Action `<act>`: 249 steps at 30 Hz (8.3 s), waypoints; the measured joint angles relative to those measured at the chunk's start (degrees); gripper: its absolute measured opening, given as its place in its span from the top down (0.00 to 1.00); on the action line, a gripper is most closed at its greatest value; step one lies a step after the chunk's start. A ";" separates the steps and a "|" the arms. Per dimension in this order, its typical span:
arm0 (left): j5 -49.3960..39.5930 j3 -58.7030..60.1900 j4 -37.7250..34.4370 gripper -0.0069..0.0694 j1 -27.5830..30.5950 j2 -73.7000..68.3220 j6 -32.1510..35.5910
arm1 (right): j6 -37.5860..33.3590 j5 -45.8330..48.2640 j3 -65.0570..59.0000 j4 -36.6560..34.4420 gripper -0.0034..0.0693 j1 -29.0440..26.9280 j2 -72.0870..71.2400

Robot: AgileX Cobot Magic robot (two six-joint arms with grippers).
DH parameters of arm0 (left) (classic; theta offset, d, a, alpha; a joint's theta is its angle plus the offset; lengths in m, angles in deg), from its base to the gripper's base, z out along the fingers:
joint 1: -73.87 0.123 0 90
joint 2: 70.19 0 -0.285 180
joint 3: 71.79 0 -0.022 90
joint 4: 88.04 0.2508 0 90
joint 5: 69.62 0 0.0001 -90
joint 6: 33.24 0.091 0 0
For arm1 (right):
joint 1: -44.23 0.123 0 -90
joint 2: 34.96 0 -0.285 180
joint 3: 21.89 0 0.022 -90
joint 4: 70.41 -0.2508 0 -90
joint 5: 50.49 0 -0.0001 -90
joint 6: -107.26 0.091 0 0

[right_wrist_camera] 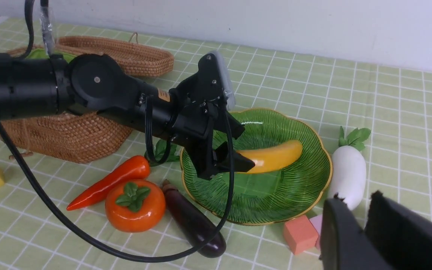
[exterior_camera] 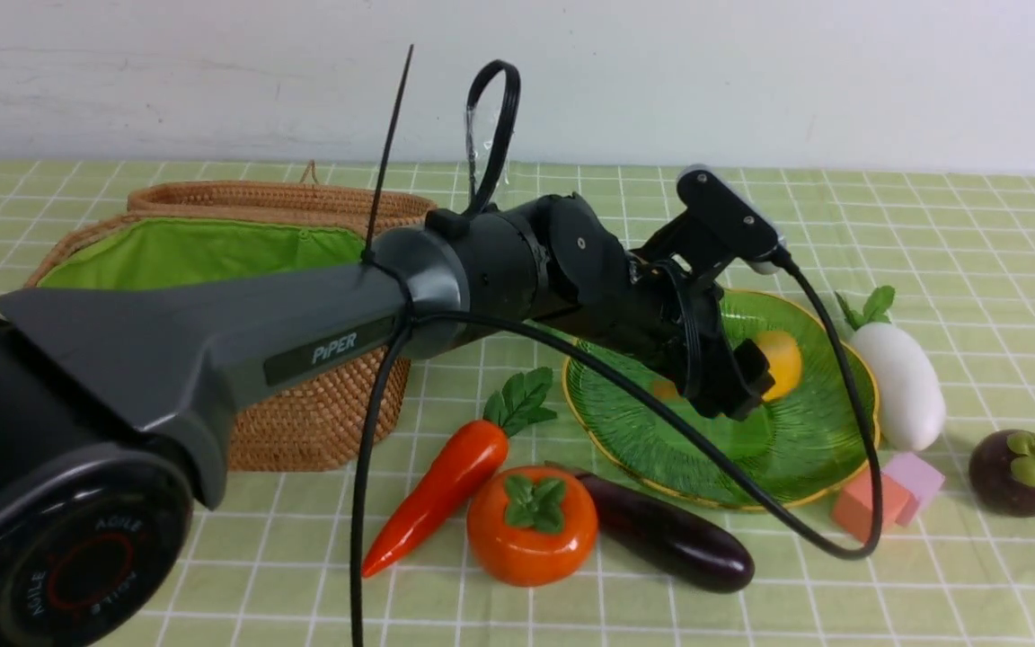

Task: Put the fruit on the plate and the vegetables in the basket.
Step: Use the left arm to grab a banana and put it into the right plate, then use the left arm to grab a carrot and put it into the left basket, then grab a tomato with your left arm and place it on the plate on the right.

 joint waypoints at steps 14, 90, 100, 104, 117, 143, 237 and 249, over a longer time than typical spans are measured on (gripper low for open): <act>-25.69 -0.16 22.68 0.90 0.00 17.04 -37.47 | 0.00 2.99 0.00 0.00 0.76 0.00 0.00; -25.58 25.98 46.09 0.57 0.29 26.00 -58.42 | -18.99 9.63 0.00 -30.67 0.73 0.00 0.00; -21.85 25.98 60.73 0.57 5.71 39.78 -55.37 | -21.64 -2.48 0.00 -29.69 0.73 0.00 0.00; -19.73 25.98 64.03 0.57 13.08 38.61 -51.79 | -23.02 -7.56 0.00 -29.64 0.73 0.00 0.02; -15.05 25.98 66.88 0.57 24.51 30.37 -42.00 | -23.82 -6.63 0.00 -29.50 0.72 0.00 0.02; -26.75 25.98 43.59 0.76 17.94 39.06 -56.34 | -21.36 3.66 0.00 -29.49 0.70 0.00 0.02; -13.23 29.81 63.26 0.24 -13.33 18.18 -61.23 | -14.59 15.97 0.17 -18.51 0.69 0.00 0.02; -12.69 29.12 71.03 0.24 -13.43 15.13 -66.84 | -14.64 15.97 0.17 -18.51 0.69 0.00 0.02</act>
